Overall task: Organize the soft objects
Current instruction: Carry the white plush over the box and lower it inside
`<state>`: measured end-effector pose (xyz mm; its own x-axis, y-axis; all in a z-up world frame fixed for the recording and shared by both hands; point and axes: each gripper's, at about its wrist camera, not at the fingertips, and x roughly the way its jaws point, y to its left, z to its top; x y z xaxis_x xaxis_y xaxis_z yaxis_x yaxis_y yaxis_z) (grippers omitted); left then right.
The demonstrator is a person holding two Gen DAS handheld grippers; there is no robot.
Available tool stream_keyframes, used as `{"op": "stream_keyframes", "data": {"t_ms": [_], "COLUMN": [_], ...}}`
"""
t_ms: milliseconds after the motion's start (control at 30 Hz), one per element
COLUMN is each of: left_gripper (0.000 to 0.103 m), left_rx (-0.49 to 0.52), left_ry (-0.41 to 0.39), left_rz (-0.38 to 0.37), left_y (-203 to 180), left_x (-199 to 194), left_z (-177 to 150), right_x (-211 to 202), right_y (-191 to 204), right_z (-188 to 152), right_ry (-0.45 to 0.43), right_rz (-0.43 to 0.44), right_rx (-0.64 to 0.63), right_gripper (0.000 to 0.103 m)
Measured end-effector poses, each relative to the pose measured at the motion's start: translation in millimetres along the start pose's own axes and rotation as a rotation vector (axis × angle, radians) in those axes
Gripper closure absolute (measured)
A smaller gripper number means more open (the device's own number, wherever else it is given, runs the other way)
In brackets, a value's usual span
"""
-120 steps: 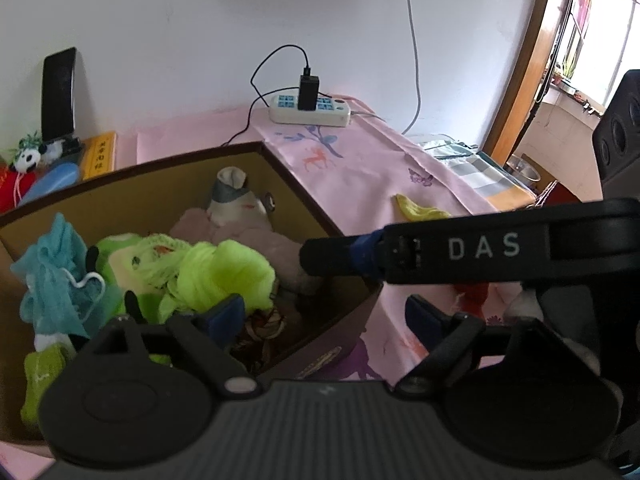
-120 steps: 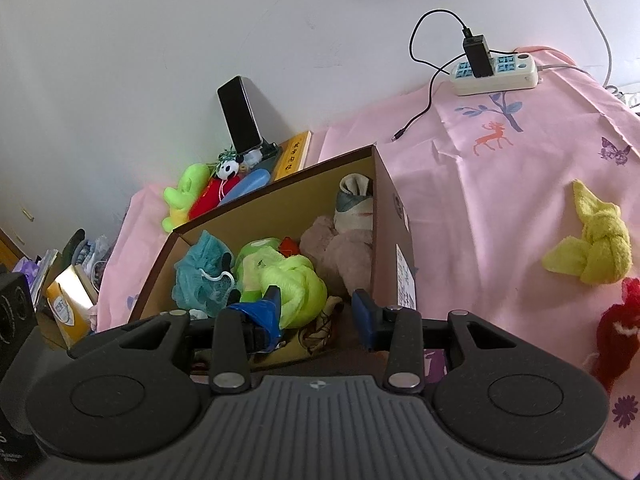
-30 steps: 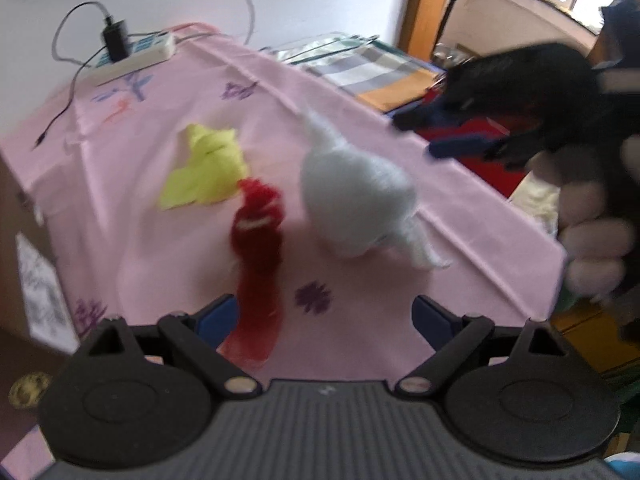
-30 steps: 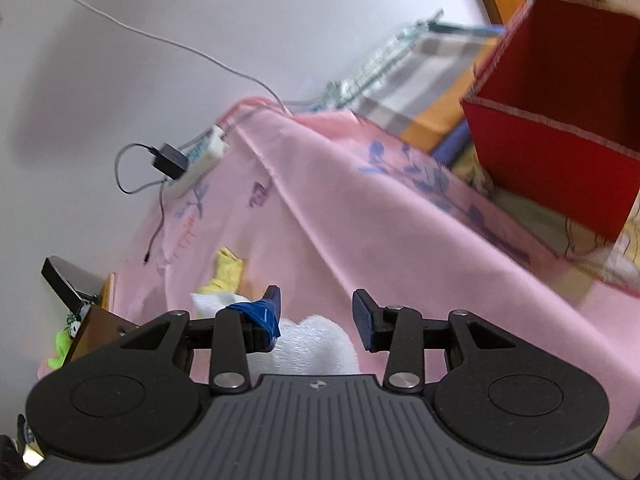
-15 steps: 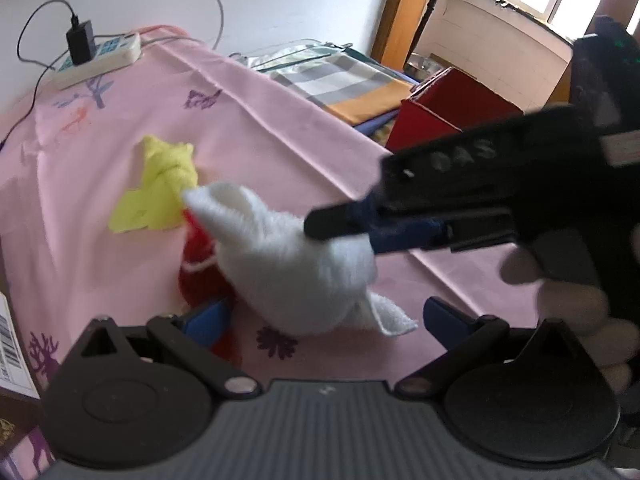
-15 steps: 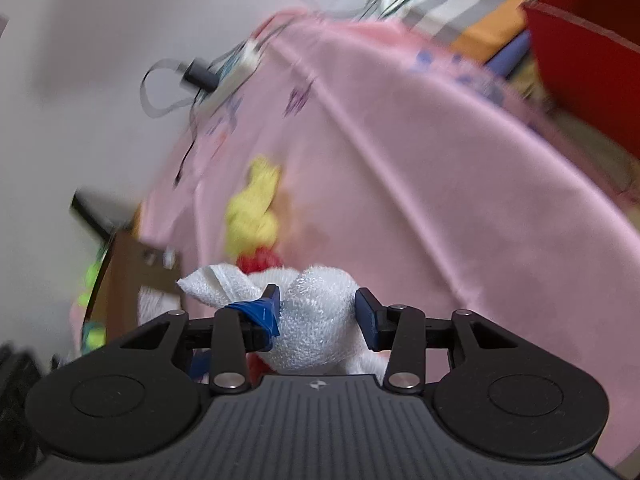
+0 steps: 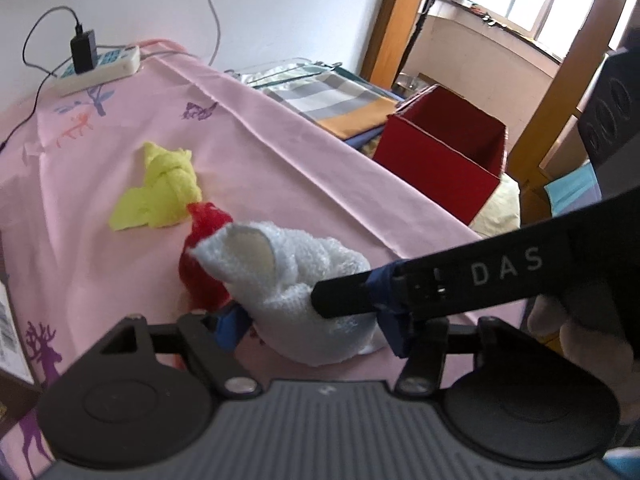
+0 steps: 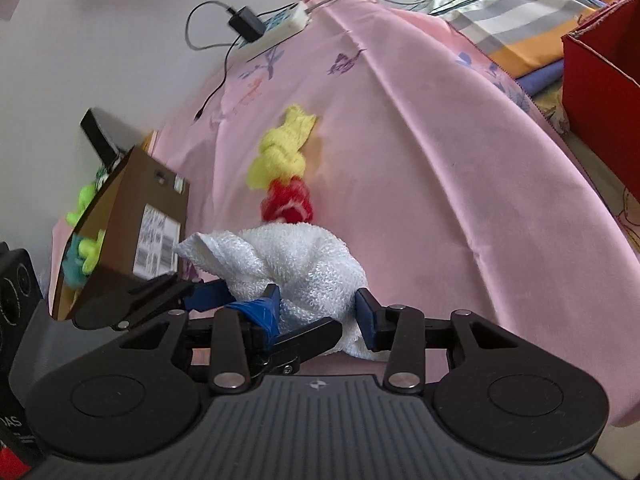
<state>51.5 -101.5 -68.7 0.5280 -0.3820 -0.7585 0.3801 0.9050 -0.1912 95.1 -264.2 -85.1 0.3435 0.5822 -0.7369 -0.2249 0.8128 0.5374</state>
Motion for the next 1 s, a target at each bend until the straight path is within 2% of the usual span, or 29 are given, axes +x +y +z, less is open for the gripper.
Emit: {"op": "stream_keyframes", "data": {"t_ms": [133, 333, 600, 800, 900, 1000], "left_gripper": [0.045, 0.045, 0.045, 0.045, 0.045, 0.044], "left_rx": [0.02, 0.063, 0.055, 0.064, 0.057, 0.022], "left_ry": [-0.034, -0.127, -0.224, -0.279, -0.284, -0.26], "left_rz": [0.002, 0.083, 0.209, 0.276, 0.279, 0.249], "left_y": [-2.1, 9.3, 62.1, 107.3, 132.5, 160.4], "left_x": [-25.2, -76.4, -148.3, -189.0, -196.7, -195.5], "left_z": [-9.0, -16.1, -15.3, -8.5, -3.3, 0.7], "right_x": [-9.3, -12.5, 4.2, 18.6, 29.8, 45.3], "right_y": [12.2, 55.6, 138.0, 197.8, 219.9, 232.2], "right_z": [-7.7, -8.6, 7.0, 18.9, 23.7, 24.8], "right_ry": [0.014, -0.007, -0.051, -0.122, -0.156, -0.175], "right_rz": [0.039, 0.121, 0.239, 0.291, 0.282, 0.253], "right_rx": [0.021, -0.018, -0.129, -0.204, -0.217, -0.208], "right_gripper": [0.078, 0.078, 0.078, 0.077, 0.077, 0.077]}}
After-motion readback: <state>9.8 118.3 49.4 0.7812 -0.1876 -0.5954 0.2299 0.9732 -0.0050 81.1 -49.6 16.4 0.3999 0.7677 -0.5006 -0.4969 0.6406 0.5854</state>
